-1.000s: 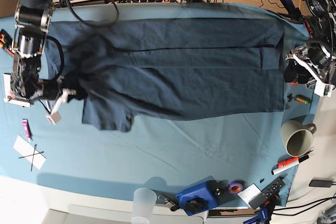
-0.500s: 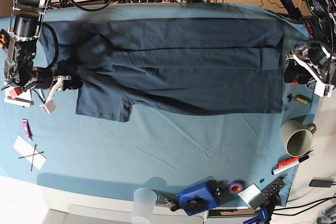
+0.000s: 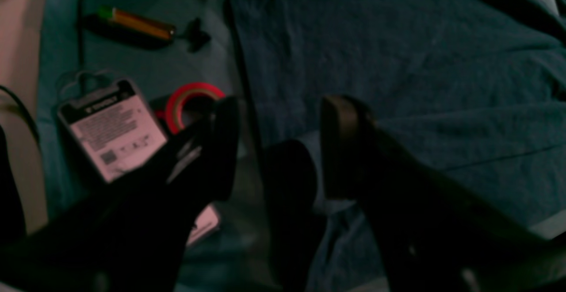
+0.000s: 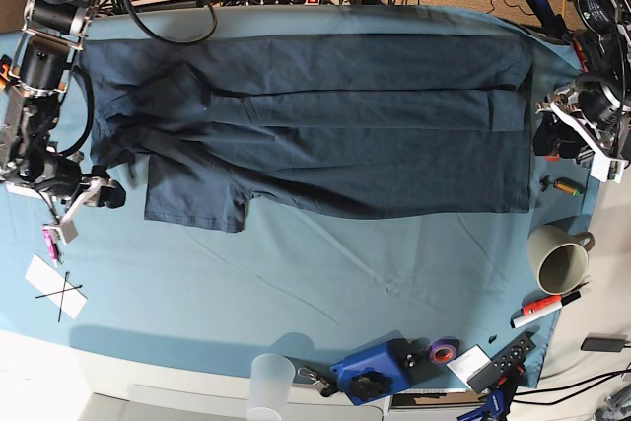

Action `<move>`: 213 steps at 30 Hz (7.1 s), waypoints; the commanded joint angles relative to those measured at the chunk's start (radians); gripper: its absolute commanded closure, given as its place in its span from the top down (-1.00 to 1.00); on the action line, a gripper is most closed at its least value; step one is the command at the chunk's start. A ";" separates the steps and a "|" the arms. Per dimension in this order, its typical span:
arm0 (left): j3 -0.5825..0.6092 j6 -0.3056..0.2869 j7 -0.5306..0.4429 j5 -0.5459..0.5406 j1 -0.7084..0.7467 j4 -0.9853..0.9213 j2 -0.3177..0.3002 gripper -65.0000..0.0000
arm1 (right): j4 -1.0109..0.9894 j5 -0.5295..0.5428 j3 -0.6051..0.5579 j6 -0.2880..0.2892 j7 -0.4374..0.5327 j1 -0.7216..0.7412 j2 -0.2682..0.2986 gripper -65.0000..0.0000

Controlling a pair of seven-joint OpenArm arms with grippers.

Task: Fold the T-shirt properly
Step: 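Fold the grasped hem corner with the right gripper toward the shirt's middle, then grasp the hem corners with both grippers, then lift the hem with both grippers and fold it toward the collar, then lower the folded strip onto the table and open both grippers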

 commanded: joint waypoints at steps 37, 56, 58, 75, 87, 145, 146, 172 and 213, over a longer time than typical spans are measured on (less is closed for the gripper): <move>0.256 0.001 -0.050 0.222 -0.409 -0.413 -0.031 -0.07 | -0.174 -0.129 0.005 -0.016 0.000 0.067 -0.120 -0.42; 0.256 -0.076 -0.097 0.220 -0.479 -0.686 -0.019 -0.72 | -0.174 -0.073 0.005 -0.012 -0.068 0.067 -0.110 -1.00; 0.256 -0.076 -0.097 0.221 -0.478 -0.686 -0.019 -1.00 | -0.174 -0.060 0.005 -0.012 -0.066 0.068 -0.109 -1.00; 0.255 -0.023 -0.129 0.154 -0.479 -0.640 -0.059 -1.00 | 0.030 -0.014 0.005 0.006 0.004 0.072 -0.109 -1.00; 0.256 0.003 -0.285 0.293 -0.479 -0.637 -0.066 0.06 | 0.030 -0.015 0.005 0.006 -0.037 0.072 -0.109 -1.00; 0.255 -0.050 0.098 -0.053 -0.470 -0.515 -0.103 -1.00 | 0.306 0.126 0.005 0.006 -0.145 0.072 -0.109 -1.00; 0.255 -0.050 0.106 -0.065 -0.466 -0.506 -0.103 -1.00 | 0.316 0.126 0.005 0.006 -0.163 0.072 -0.109 -1.00; 0.058 -0.077 0.119 -0.151 -0.057 -0.159 -0.099 -1.00 | 0.657 0.342 0.262 0.006 -0.288 -0.328 -0.029 -1.00; 0.059 0.030 0.105 0.000 0.105 -0.138 -0.016 0.07 | 0.658 0.472 0.461 0.006 -0.337 -0.592 -0.065 -0.74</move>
